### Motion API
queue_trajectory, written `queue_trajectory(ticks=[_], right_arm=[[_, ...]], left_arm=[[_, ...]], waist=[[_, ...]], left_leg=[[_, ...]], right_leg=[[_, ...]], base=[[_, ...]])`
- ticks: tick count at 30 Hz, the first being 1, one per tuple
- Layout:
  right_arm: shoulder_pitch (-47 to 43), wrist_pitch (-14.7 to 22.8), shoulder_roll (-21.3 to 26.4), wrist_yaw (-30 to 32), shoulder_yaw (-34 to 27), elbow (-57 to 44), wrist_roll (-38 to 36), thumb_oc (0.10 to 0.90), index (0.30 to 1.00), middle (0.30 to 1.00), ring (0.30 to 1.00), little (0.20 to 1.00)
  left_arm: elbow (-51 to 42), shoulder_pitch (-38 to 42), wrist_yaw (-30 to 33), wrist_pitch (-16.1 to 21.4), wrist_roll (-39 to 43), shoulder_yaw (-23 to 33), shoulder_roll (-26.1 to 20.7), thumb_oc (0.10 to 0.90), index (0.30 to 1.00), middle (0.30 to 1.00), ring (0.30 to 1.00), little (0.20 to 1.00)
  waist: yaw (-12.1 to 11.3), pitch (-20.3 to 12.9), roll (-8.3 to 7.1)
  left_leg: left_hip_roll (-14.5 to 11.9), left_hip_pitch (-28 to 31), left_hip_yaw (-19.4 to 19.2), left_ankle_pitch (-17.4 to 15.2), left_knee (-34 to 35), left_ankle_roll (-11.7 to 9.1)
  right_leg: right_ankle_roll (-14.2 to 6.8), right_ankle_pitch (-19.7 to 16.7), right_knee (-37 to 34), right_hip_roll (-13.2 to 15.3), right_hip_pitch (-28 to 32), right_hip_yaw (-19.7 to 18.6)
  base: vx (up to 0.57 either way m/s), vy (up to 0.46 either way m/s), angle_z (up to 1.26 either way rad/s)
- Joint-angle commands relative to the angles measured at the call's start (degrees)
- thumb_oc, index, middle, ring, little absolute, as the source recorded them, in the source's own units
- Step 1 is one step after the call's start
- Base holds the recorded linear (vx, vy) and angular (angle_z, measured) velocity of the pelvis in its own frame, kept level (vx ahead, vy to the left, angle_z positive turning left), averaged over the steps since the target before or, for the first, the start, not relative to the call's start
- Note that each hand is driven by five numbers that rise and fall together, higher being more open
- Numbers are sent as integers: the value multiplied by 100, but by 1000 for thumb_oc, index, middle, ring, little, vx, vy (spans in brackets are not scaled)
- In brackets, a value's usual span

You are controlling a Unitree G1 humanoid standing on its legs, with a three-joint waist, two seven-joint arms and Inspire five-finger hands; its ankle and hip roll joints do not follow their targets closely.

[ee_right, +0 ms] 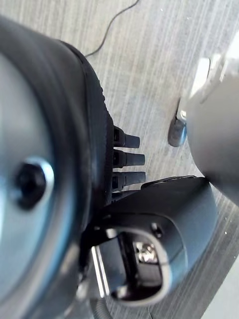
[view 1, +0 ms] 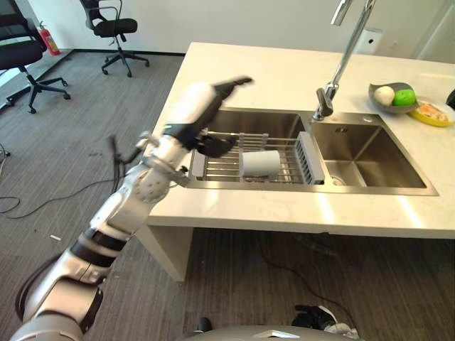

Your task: Place the dishes in the dishwasher.

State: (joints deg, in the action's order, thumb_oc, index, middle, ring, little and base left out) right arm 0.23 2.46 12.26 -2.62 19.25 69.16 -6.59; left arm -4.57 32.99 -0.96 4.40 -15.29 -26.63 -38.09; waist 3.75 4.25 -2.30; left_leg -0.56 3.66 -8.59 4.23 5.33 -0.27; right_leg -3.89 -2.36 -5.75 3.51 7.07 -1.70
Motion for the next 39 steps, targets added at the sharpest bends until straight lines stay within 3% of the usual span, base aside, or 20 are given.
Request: queue_trajectory(ticks=[1,6,12,19,20,21,28,39], right_arm=[[11,-12,27,-243,173,-28,203,800,900,900,900,900],[-79,-5,149,-210,207,-149,212,800,900,900,900,900],[-57,10,192,-154,292,-273,268,800,900,900,900,900],[-77,-27,284,-111,288,-190,246,800,900,900,900,900],[-1189,-244,484,66,202,634,225,800,900,900,900,900],[-341,-49,516,-63,219,495,173,800,900,900,900,900],[-264,-102,459,-62,131,202,65,800,900,900,900,900],[8,-91,408,-148,157,57,17,800,900,900,900,900]], left_arm=[[291,1088,-23,164,-135,-52,324,800,900,900,900,900],[934,1808,-62,91,-259,-553,774,800,900,900,900,900],[2009,2379,319,-59,-694,-794,1346,800,900,900,900,900],[3092,2973,526,-280,-827,-959,1570,800,900,900,900,900],[3466,3178,453,-132,-790,-1190,1879,800,900,900,900,900],[3631,3054,620,-210,-785,-1243,1776,800,900,900,900,900],[3994,3221,467,-490,-664,-1086,1669,800,900,900,900,900],[4676,3117,424,-737,-940,-1052,1585,800,900,900,900,900]], waist=[[22,-244,133],[215,-215,201],[446,-185,303],[625,-49,427],[463,-87,440],[543,-44,479],[623,27,544],[634,64,513]], left_leg=[[-16,332,34,-458,-33,-283],[-25,367,-4,-493,-33,-263],[-37,450,-130,-549,-33,-252],[-45,531,-268,-623,-33,-241],[-54,547,-236,-614,-33,-239],[-51,528,-269,-550,-33,-256],[-50,605,-322,-619,-33,-243],[-75,611,-290,-603,-33,-276]], right_leg=[[-290,11,114,-233,-150,161],[-287,59,135,-239,-156,106],[-288,86,173,-245,-177,-4],[-312,138,235,-251,-227,-116],[-310,154,210,-244,-189,-86],[-312,113,219,-242,-220,-110],[-324,142,205,-235,-156,-136],[-279,160,133,-253,-89,-120]], base=[[25,12,-14],[7,17,-7],[4,11,-14],[2,16,-12],[-12,-13,-14],[38,0,-16],[7,2,-8],[1,-3,0]])
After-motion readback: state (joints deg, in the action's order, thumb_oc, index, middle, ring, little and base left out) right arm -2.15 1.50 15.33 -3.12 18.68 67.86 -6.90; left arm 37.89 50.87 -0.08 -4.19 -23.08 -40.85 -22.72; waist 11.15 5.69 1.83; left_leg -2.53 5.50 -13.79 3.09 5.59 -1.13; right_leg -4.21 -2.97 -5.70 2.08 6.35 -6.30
